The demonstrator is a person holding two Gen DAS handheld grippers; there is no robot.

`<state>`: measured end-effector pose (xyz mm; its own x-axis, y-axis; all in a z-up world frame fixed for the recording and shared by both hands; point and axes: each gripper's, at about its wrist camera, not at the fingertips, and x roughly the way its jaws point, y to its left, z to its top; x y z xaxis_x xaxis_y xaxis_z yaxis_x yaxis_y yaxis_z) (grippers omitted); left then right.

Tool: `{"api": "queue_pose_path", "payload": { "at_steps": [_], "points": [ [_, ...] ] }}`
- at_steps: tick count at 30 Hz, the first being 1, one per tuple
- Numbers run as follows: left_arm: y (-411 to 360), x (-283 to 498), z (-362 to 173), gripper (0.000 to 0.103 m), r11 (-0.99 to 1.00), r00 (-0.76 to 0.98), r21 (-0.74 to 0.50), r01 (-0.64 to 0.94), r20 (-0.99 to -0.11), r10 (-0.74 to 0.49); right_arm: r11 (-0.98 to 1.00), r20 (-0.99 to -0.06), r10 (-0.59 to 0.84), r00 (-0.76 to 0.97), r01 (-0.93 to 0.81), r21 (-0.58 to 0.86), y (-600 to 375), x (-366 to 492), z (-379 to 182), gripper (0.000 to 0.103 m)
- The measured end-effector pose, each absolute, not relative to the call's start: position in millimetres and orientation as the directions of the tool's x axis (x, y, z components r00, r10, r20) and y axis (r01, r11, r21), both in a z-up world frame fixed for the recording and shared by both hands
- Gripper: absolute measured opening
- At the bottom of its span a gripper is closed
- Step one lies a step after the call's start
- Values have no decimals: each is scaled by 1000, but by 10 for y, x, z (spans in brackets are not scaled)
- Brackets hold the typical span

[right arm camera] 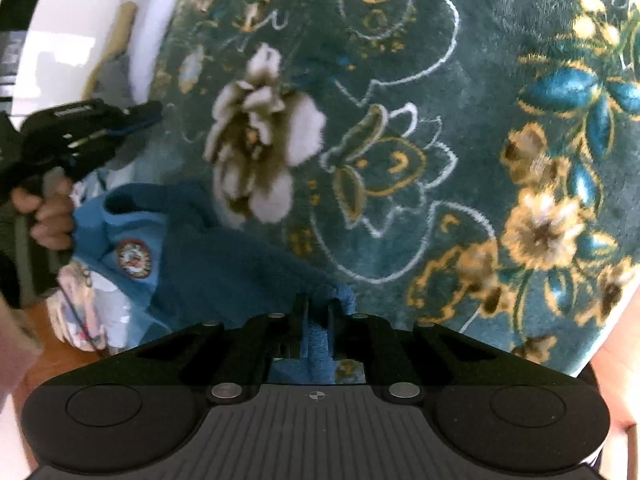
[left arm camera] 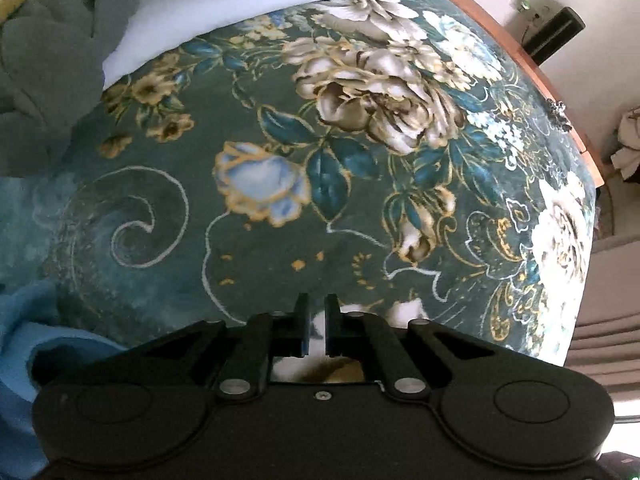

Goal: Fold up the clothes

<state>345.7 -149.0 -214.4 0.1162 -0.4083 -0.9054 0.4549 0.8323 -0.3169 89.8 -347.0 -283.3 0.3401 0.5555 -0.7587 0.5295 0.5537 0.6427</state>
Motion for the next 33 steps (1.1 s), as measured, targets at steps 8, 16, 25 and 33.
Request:
{"api": "queue_pose_path", "payload": {
  "at_steps": [8, 16, 25, 33],
  "points": [
    [-932, 3357, -1766, 29, 899, 225, -308, 311, -895, -385, 698, -827, 499, 259, 446, 561, -3439, 1053, -2601, 29],
    [-241, 3265, -1193, 53, 968, 475, -103, 229, -856, -203, 847, -866, 402, 296, 239, 475, -3577, 1582, -2214, 38],
    [-45, 3440, -1313, 69, 975, 461, 92, 200, -888, -10, 830, -777, 546, 313, -79, 551, -2659, 2920, -2258, 40],
    [438, 3297, -1442, 74, 990, 428, 133, -47, -893, 140, 798, -776, 585, 236, -339, 498, -1786, 3570, -2356, 43]
  ]
}}
